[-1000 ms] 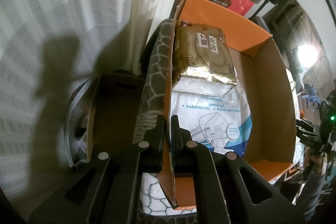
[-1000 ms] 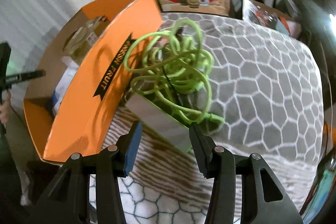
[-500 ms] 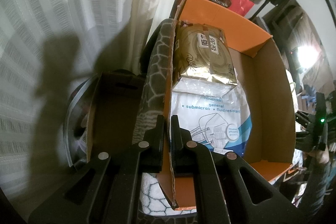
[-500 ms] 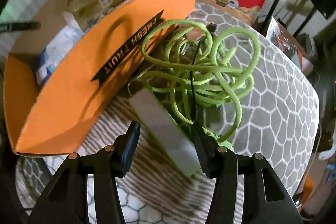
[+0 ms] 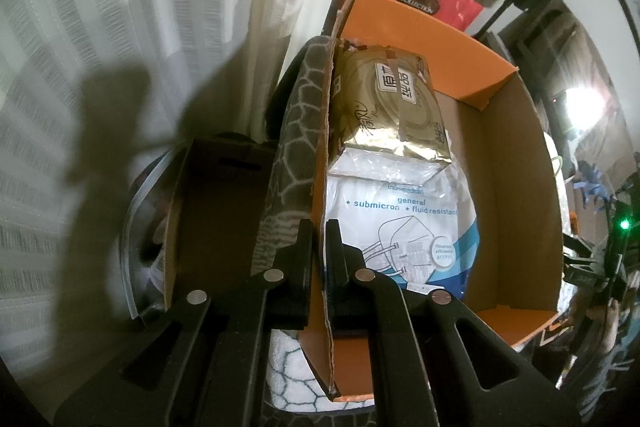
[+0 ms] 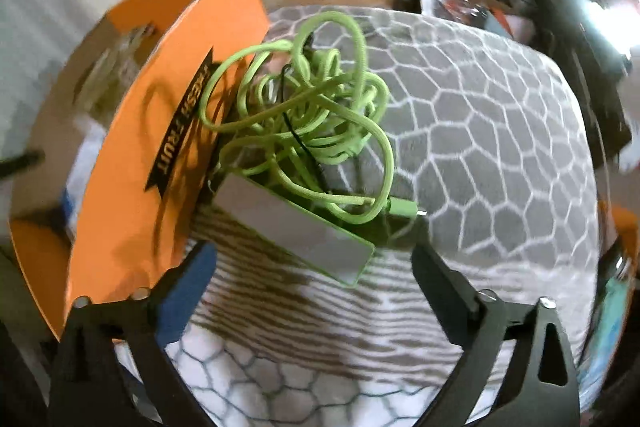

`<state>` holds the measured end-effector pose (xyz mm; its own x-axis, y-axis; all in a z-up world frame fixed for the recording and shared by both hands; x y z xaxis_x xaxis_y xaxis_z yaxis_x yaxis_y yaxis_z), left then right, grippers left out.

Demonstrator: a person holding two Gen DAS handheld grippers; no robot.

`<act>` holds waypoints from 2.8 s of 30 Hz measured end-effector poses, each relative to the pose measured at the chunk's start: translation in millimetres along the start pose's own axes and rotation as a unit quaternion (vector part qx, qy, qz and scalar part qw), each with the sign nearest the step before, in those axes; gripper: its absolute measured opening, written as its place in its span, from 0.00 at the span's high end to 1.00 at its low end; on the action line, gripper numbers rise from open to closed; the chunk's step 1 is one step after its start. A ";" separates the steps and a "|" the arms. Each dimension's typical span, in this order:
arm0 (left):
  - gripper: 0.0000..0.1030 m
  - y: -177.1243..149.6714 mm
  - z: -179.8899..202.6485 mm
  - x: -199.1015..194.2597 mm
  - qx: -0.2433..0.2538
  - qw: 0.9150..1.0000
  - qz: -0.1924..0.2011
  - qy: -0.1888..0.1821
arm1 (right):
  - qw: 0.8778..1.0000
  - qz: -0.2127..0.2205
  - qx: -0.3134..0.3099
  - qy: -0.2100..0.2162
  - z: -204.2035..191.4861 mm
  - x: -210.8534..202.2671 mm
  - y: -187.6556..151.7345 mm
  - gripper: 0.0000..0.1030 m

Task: Organize objects

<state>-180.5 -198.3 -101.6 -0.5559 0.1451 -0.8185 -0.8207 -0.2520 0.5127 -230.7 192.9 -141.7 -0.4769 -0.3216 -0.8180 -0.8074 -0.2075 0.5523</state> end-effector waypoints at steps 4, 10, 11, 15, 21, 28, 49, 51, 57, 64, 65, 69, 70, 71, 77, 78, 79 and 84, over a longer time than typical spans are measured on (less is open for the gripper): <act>0.95 0.0 0.2 0.1 0.000 1.000 0.000 0.000 | 0.998 0.018 0.063 0.009 2.3 1.0 3.9 0.02; 0.95 0.5 0.5 0.3 0.000 1.000 0.000 0.000 | 0.993 0.035 0.110 0.002 -9.2 6.3 5.6 0.00; 0.95 0.1 0.5 0.2 0.001 1.000 0.000 0.001 | 0.992 0.042 0.118 -0.001 -10.0 4.6 4.9 0.00; 0.95 -0.1 0.4 -0.3 0.001 1.000 0.000 -0.001 | 0.987 0.053 0.150 0.004 -4.2 7.9 2.1 0.00; 0.95 -0.2 -0.6 0.0 -0.001 1.000 0.001 -0.002 | 0.983 0.067 0.170 0.012 6.9 6.9 -4.9 0.01; 0.95 -0.3 -0.5 0.0 -0.001 1.000 0.001 -0.002 | 0.990 0.061 0.130 -0.012 4.6 9.8 -1.4 0.08; 0.95 -1.2 -1.5 0.3 0.000 1.000 0.002 0.000 | 0.991 0.004 -0.112 0.075 -22.0 11.3 2.9 0.36; 0.95 -1.6 -1.8 0.6 -0.001 1.000 0.003 0.000 | 0.989 0.000 -0.135 0.059 -24.9 13.9 1.5 0.40; 0.95 -1.8 -1.3 0.9 -0.002 1.000 0.002 0.001 | 0.983 -0.006 -0.179 0.038 -26.6 13.2 -6.8 0.60; 0.95 -2.1 -1.0 1.0 -0.003 1.000 0.003 0.001 | 0.980 -0.026 -0.193 0.044 -12.1 -1.3 -14.3 0.73; 0.95 -2.0 -1.3 1.1 -0.003 1.000 0.003 0.001 | 0.980 -0.028 -0.194 0.044 -9.5 -1.8 -13.6 0.73; 0.95 -2.2 -1.0 1.0 -0.003 1.000 0.003 0.001 | 0.981 -0.039 -0.183 0.055 4.9 -12.9 -24.1 0.73; 0.95 -2.2 -1.0 1.0 -0.002 1.000 0.003 0.001 | 0.981 -0.042 -0.180 0.057 7.7 -15.0 -26.6 0.73; 0.95 -2.3 -1.6 1.1 -0.002 1.000 0.003 0.002 | 0.981 -0.044 -0.180 0.059 10.3 -17.2 -29.1 0.73; 0.95 -2.8 1.4 0.6 0.000 1.000 0.003 0.005 | 0.978 -0.056 -0.192 0.055 23.8 -29.5 -40.5 0.72; 0.95 -3.1 1.7 0.7 0.000 1.000 0.003 0.006 | 0.979 -0.057 -0.189 0.048 26.8 -30.9 -41.3 0.72; 0.95 -3.6 2.2 0.8 0.000 1.000 0.003 0.006 | 0.980 -0.055 -0.184 0.044 28.8 -31.7 -39.9 0.69; 0.95 -3.1 3.5 0.7 0.001 1.000 0.002 0.007 | 0.991 -0.009 -0.124 0.039 46.8 -52.3 -24.0 0.45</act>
<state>-178.8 -194.0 -102.8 -0.5572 0.1308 -0.8200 -0.8188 -0.2508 0.5163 -202.6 258.0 -119.7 -0.4277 -0.3843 -0.8181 -0.7004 -0.4312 0.5688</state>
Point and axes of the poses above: each gripper's, at about its wrist camera, not at the fingertips, and x roughly the way its jaws point, z to its right, y to its top, the point moved 2 cm from there along x, roughly the way its jaws point, and after that the axes turned 12 degrees about z, right-handed, at the moved point
